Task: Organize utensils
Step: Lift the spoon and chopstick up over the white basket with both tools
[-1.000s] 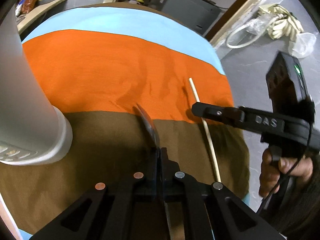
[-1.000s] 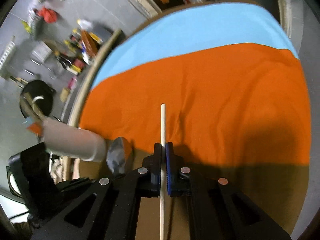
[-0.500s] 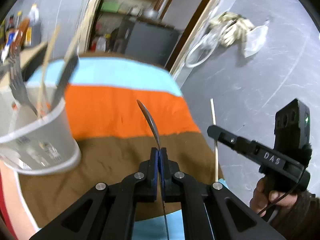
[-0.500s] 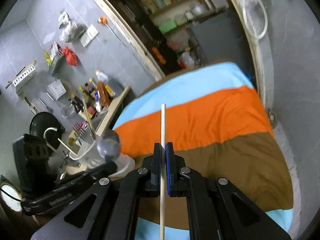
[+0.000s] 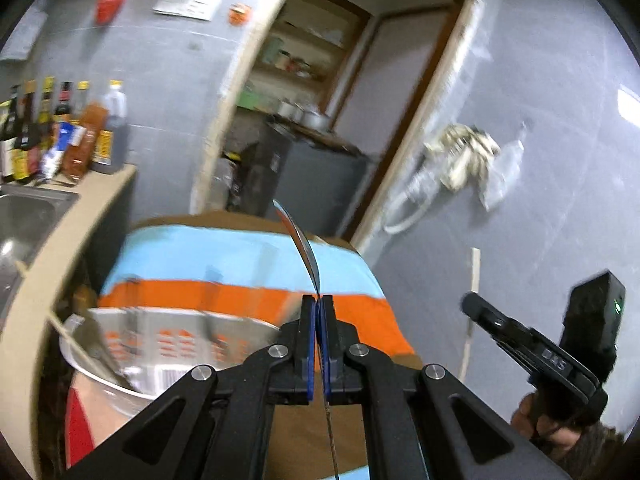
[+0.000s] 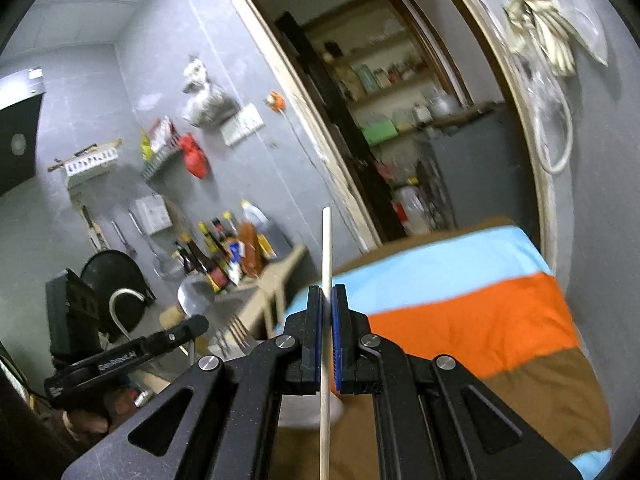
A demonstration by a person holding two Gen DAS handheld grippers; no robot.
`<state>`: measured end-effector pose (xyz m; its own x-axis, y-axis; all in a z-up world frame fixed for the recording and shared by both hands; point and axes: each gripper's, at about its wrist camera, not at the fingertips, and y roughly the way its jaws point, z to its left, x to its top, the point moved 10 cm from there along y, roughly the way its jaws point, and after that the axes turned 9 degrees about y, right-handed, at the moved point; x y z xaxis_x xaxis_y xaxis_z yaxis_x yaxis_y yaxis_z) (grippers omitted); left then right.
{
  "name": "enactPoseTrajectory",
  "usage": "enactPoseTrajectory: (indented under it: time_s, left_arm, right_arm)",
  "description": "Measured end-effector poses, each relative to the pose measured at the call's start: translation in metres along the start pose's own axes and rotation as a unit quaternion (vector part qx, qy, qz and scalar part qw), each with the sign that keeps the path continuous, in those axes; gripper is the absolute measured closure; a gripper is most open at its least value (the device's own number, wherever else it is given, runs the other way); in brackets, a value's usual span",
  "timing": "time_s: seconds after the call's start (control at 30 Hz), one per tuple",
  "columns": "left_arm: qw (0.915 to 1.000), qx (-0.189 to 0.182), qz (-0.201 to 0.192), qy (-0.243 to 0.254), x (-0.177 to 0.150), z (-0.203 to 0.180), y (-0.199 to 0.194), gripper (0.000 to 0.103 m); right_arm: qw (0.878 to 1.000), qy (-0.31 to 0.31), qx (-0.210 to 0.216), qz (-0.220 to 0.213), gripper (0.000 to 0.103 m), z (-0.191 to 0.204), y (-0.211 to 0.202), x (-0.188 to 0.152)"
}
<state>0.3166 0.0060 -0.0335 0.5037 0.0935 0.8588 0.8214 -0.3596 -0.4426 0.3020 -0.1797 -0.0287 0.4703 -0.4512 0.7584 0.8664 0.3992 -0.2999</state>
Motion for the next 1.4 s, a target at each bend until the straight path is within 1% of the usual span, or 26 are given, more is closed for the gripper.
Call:
enactPoseTrajectory:
  time_s: [0.13,0.23,0.3,0.37,0.43,0.53,0.67,0.77,0.97,1.13,1.4]
  left_arm:
    - [0.9992,0.032,-0.022,-0.009,0.015,0.042,-0.018,0.100]
    - [0.9976,0.054,-0.042,-0.010,0.028,0.069,-0.028,0.100]
    - [0.9966,0.062,-0.052,-0.015,0.032,0.084,-0.033,0.100]
    - [0.9959,0.058,-0.061,-0.033,0.036,0.098,-0.034,0.100]
    - [0.9944,0.055,-0.071,-0.055,0.038,0.117,-0.034,0.100]
    - [0.9929,0.061,-0.076,-0.068,0.033,0.137,-0.031,0.100]
    - [0.9914,0.070,-0.081,-0.075,0.027,0.151,-0.021,0.100]
    - [0.9900,0.080,-0.088,-0.077,0.027,0.159,-0.013,0.100]
    - [0.9887,0.099,-0.096,-0.057,0.028,0.160,0.003,0.100]
    - [0.9875,0.112,-0.109,-0.019,0.026,0.147,0.005,0.100]
    - [0.9853,0.116,-0.124,0.013,0.028,0.126,-0.004,0.100]
  right_arm:
    - [0.999,-0.008,0.029,-0.030,0.099,0.037,0.015,0.012]
    - [0.998,-0.017,0.046,-0.048,0.099,0.064,0.030,0.014]
    - [0.996,-0.025,0.054,-0.060,0.099,0.080,0.042,0.016]
    - [0.995,-0.030,0.061,-0.074,0.099,0.092,0.052,0.017]
    - [0.993,-0.039,0.063,-0.088,0.099,0.101,0.060,0.015]
    - [0.992,-0.043,0.061,-0.097,0.099,0.110,0.073,0.010]
    - [0.992,-0.042,0.052,-0.105,0.099,0.105,0.086,0.000]
    - [0.992,-0.028,0.048,-0.111,0.099,0.098,0.092,-0.006]
    - [0.993,-0.008,0.041,-0.115,0.099,0.087,0.106,-0.019]
    - [0.993,-0.019,0.033,-0.109,0.099,0.085,0.112,-0.031]
    - [0.994,-0.026,0.029,-0.103,0.099,0.082,0.108,-0.039]
